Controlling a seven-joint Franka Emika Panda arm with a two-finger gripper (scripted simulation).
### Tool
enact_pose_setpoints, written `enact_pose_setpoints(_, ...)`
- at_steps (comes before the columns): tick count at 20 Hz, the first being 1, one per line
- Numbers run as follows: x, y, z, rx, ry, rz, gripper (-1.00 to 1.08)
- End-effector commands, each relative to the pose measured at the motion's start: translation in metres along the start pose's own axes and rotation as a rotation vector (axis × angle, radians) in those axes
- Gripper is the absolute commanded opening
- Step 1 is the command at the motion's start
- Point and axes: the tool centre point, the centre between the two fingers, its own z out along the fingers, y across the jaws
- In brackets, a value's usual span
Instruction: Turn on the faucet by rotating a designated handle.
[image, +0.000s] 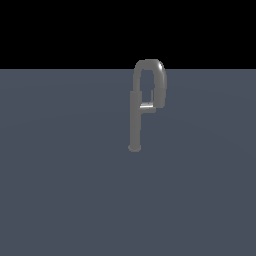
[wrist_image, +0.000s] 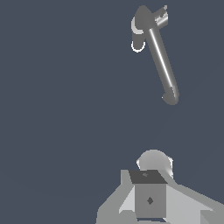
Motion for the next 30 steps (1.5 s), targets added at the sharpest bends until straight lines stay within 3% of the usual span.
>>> enact_pose_setpoints(1,0.015,-0.001,-0.001,0.033,-0.038,0.032,-1.0)
enact_pose_setpoints(16,0.103,0.006,0.007,0.236,-0.277,0.229,-1.0)
enact_pose_setpoints(30,0.186,0.026,0.039,0.45,-0.526,0.432,-1.0)
